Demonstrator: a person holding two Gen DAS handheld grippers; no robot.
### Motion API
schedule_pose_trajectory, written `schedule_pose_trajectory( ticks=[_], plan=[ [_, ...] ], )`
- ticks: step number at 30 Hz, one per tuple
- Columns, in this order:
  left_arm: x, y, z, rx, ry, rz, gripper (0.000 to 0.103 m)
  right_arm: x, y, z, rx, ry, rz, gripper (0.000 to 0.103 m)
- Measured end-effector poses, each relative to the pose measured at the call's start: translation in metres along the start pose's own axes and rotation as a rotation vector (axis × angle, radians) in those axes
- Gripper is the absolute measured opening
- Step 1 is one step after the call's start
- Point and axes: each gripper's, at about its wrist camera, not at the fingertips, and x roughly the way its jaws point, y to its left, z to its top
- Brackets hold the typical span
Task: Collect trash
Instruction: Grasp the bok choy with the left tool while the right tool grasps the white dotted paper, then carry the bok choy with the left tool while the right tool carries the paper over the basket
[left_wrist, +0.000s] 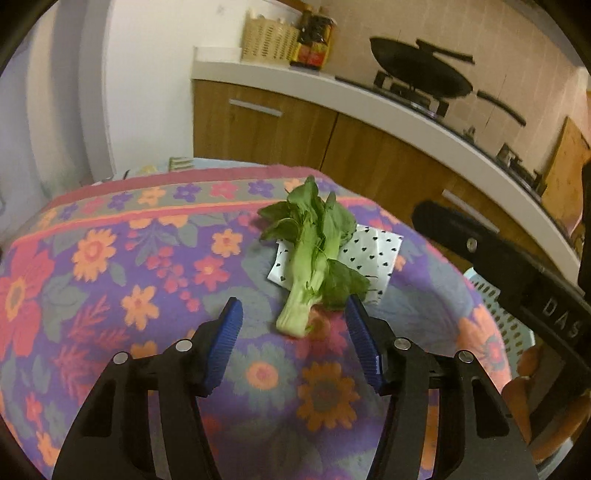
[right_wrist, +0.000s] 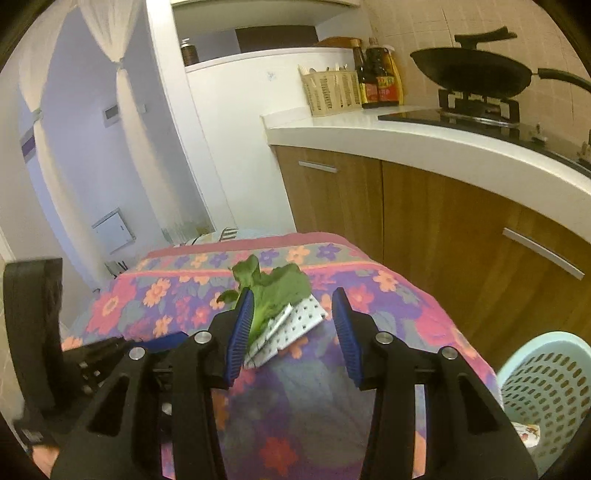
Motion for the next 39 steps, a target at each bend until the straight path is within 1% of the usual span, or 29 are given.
schedule_pose_trajectory(
  ticks=[2,4,6,7,8,10,11,12,15,17,19,23,27,30,34,37,39],
  plan=[
    [0.007,-0.001,0.002,0.011,0.014,-0.001,0.054,0.014,0.002,0.001,-0.007,0.042,-0.024,0.040],
    [0.011,-0.002,0.005,0.015,0.017,-0.004,0.054,0.021,0.001,0.001,-0.005,0.071,-0.023,0.040],
    [0.015,-0.003,0.007,0.019,0.025,-0.010,0.049,0.026,-0.001,0.002,0.003,0.092,-0.018,0.040],
    [0.018,-0.003,0.008,0.021,0.033,-0.015,0.043,0.029,-0.002,0.002,0.009,0.103,-0.017,0.040],
    [0.019,-0.003,0.008,0.022,0.041,-0.019,0.039,0.030,-0.003,0.001,0.013,0.109,-0.016,0.040],
    [0.022,-0.005,0.008,0.032,0.044,-0.012,0.036,0.031,-0.003,0.000,0.012,0.113,-0.008,0.040],
    [0.022,-0.006,0.008,0.037,0.044,-0.016,0.030,0.031,-0.003,0.000,0.014,0.118,-0.007,0.040],
    [0.022,-0.007,0.007,0.040,0.044,-0.020,0.026,0.032,-0.003,-0.001,0.016,0.122,-0.005,0.040],
    [0.020,-0.005,0.006,0.026,0.038,-0.026,0.023,0.034,-0.007,-0.001,0.037,0.136,0.006,0.040],
    [0.018,-0.002,0.005,0.009,0.032,-0.042,0.017,0.036,-0.011,-0.001,0.062,0.144,0.018,0.040],
    [0.013,-0.001,0.004,-0.007,0.014,-0.061,0.015,0.038,-0.019,-0.002,0.098,0.160,0.041,0.040],
    [0.005,0.008,0.002,-0.070,-0.008,-0.104,0.014,0.039,-0.024,-0.003,0.127,0.168,0.063,0.040],
    [-0.002,0.009,0.000,-0.088,-0.027,-0.111,0.014,0.040,-0.016,-0.003,0.087,0.173,0.056,0.040],
    [-0.016,0.014,-0.002,-0.106,-0.058,-0.109,0.014,0.043,-0.009,-0.003,0.055,0.189,0.054,0.040],
    [-0.034,0.025,-0.005,-0.140,-0.098,-0.070,0.014,0.049,-0.006,-0.003,0.042,0.222,0.064,0.040],
    [-0.042,0.035,-0.007,-0.163,-0.126,-0.034,0.014,0.059,-0.006,-0.003,0.058,0.272,0.083,0.040],
    [-0.041,0.040,-0.008,-0.168,-0.132,-0.005,0.014,0.066,-0.008,-0.004,0.088,0.306,0.112,0.040]
  ],
)
